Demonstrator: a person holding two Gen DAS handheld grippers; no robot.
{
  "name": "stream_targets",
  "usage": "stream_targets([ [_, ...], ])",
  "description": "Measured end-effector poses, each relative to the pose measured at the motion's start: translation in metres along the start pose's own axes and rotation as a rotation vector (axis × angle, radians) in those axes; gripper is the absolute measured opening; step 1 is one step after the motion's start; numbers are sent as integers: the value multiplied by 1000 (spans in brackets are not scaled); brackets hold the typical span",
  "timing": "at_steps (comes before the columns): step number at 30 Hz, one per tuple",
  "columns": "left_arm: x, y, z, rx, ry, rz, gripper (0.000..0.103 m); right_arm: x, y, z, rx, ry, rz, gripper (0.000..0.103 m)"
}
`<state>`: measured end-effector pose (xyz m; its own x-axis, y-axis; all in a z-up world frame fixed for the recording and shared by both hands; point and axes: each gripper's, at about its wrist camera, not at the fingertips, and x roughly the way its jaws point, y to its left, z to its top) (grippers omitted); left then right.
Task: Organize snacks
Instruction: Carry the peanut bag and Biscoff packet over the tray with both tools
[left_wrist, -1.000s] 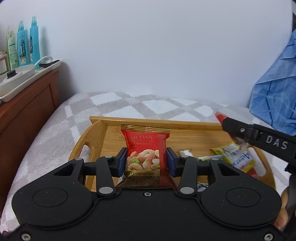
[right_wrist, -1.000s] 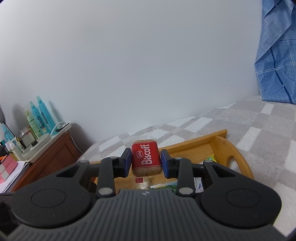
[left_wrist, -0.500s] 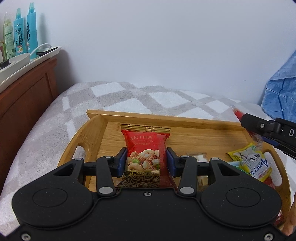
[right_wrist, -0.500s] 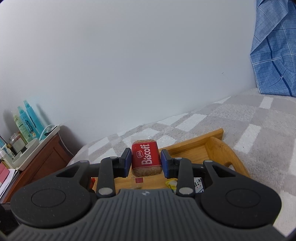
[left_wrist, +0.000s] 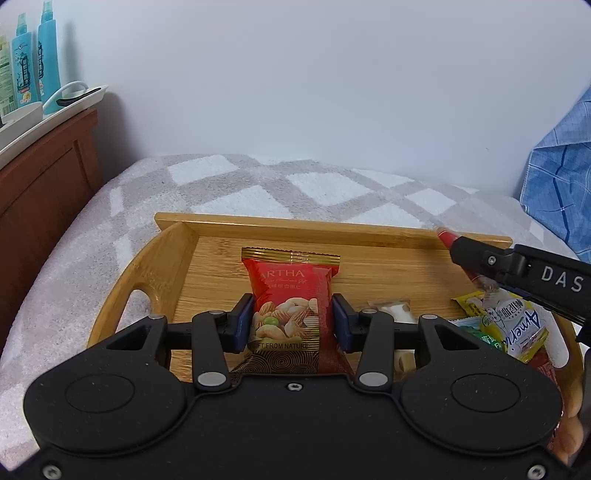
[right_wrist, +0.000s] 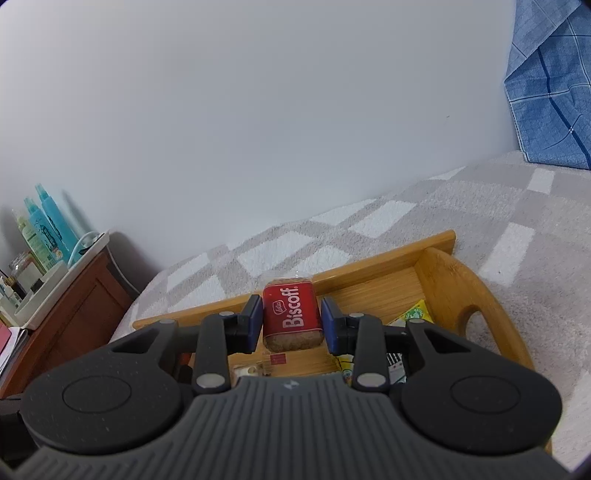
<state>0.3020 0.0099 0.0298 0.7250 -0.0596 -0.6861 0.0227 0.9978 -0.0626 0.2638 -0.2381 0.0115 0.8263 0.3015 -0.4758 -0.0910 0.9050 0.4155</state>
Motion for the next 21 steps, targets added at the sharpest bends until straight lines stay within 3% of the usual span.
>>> stream_targets([
  [21,9,-1,-4,8,19,-5,42,12,1,-7,-10,46,-10,39],
])
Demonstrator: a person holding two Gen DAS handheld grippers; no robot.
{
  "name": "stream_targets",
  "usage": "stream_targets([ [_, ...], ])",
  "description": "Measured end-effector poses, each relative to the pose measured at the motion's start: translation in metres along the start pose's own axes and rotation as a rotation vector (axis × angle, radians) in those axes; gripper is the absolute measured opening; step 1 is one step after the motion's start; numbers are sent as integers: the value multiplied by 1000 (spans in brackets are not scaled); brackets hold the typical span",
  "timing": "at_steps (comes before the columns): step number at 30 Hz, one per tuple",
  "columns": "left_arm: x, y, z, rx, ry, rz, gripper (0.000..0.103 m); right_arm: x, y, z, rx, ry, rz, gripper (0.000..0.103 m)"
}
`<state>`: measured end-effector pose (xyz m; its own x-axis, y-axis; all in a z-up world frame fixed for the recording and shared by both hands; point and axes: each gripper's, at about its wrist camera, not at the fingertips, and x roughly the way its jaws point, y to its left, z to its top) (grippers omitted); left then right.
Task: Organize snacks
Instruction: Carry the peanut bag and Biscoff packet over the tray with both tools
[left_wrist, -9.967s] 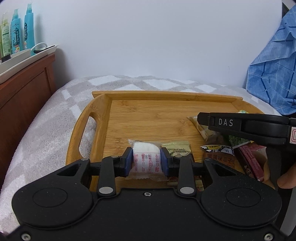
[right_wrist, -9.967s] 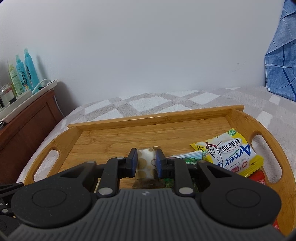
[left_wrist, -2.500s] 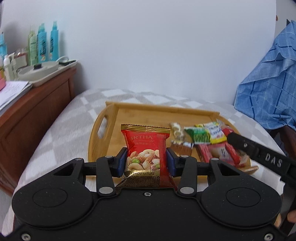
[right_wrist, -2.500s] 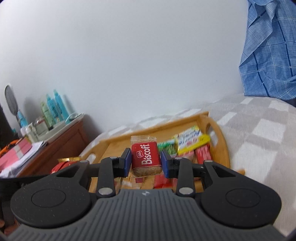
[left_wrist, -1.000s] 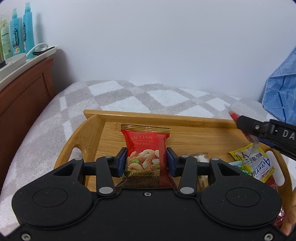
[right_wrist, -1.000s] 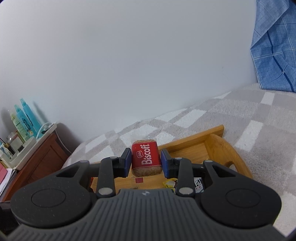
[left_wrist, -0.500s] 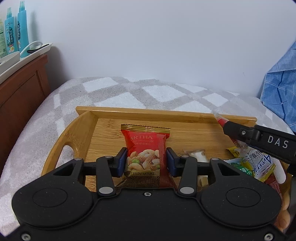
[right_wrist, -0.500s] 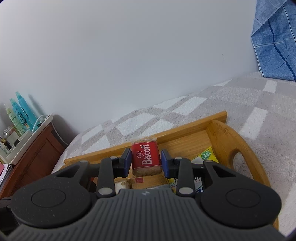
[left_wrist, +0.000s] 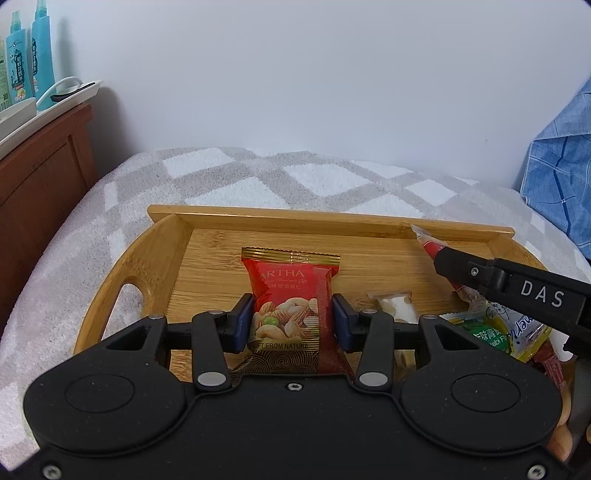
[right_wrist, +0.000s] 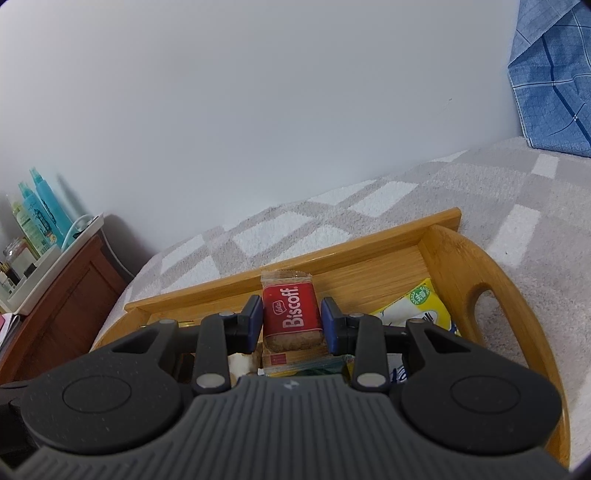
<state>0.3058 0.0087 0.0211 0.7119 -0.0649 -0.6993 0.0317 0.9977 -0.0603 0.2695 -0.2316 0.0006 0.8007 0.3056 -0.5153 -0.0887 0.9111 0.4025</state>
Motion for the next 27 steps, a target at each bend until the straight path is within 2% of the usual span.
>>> stream_targets([
  [27,3,0,-1,5,7,2,43,7,3,-2,-17,33,-23,39],
])
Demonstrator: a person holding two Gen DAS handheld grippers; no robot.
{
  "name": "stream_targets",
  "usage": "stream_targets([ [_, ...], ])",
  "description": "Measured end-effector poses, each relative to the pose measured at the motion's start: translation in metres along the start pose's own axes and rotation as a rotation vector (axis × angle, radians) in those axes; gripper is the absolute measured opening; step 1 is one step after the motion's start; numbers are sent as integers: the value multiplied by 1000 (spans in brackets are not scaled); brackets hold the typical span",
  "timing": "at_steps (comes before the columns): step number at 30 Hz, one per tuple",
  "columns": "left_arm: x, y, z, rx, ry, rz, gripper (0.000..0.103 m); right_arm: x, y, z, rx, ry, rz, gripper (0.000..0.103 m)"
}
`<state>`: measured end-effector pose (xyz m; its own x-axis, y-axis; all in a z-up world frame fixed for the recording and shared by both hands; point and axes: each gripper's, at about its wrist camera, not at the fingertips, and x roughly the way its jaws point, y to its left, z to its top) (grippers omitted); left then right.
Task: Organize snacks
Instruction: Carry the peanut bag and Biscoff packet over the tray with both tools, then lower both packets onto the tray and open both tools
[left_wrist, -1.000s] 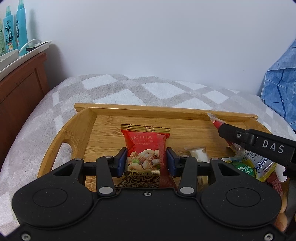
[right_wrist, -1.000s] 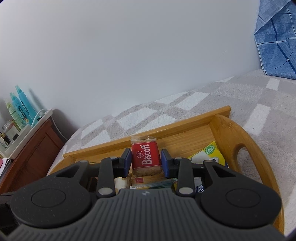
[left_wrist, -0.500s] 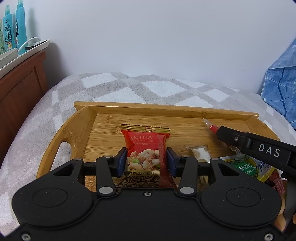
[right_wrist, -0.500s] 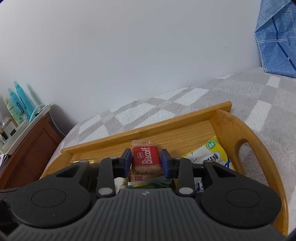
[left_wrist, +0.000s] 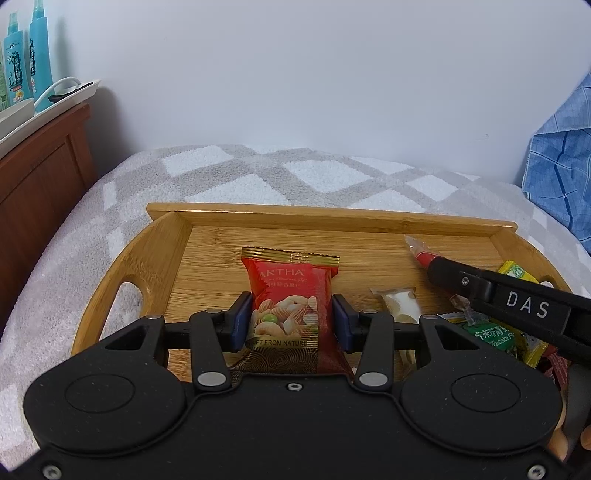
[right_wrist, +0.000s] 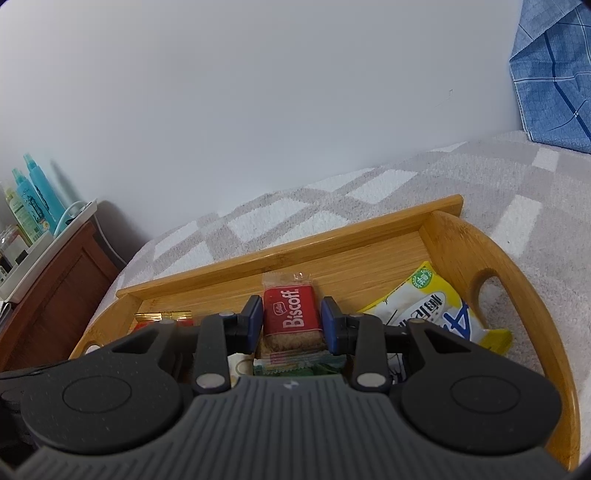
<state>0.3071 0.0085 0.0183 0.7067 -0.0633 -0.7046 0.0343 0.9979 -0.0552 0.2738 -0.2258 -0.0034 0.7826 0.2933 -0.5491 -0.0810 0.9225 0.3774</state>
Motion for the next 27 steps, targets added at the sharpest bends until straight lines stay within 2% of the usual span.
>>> stream_targets([
  [17,0,0,-1,7,-3,1,45,-1,0,0,-1,2,0,42],
  [27,-6,-3,-1,15,-15,4,58,-7,0,2,0,-10,15,44],
])
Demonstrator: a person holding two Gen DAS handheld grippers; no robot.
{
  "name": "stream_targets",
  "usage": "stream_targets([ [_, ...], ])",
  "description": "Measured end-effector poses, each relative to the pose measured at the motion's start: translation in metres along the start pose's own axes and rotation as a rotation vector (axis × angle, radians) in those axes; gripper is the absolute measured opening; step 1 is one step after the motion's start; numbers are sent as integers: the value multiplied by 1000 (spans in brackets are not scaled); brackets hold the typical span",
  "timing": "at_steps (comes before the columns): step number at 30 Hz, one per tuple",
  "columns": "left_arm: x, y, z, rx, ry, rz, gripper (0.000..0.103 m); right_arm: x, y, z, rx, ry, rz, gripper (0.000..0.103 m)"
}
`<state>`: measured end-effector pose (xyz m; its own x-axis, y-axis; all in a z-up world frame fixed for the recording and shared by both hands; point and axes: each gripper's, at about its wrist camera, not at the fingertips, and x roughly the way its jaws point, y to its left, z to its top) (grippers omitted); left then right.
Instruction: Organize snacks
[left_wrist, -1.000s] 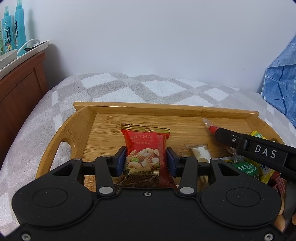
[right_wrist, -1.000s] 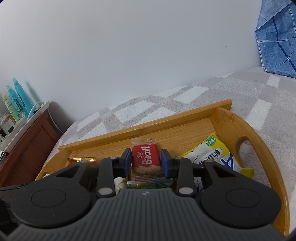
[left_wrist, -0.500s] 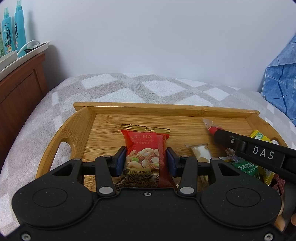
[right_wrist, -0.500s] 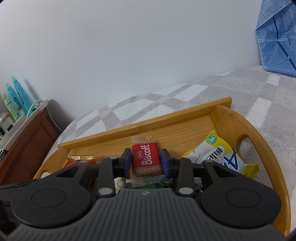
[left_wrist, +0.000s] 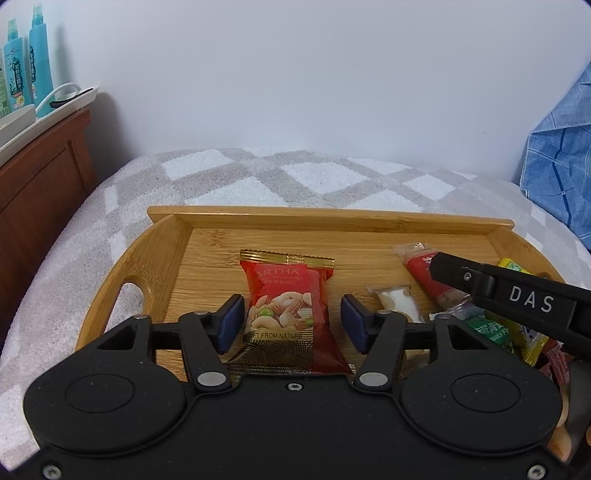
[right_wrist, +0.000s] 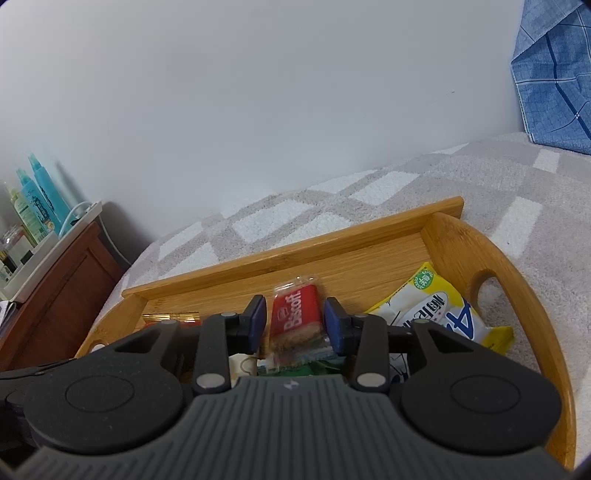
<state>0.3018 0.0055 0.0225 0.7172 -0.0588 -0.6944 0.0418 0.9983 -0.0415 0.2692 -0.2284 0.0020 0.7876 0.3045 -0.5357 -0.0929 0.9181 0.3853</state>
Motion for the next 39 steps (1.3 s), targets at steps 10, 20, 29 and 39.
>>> stream_targets([
  [10,-31,-1,-2,14,-40,-5,74,-25,4,0,-26,-42,-6,50],
  [20,-74,-1,-15,14,-62,-17,82,-79,5,-9,-49,-121,-15,68],
  [29,-107,-3,-34,40,-67,-18,86,-112,-3,-23,-34,-171,-30,73],
  [39,-132,-1,-54,49,-59,-7,86,-136,-6,-42,-27,-195,-35,78],
])
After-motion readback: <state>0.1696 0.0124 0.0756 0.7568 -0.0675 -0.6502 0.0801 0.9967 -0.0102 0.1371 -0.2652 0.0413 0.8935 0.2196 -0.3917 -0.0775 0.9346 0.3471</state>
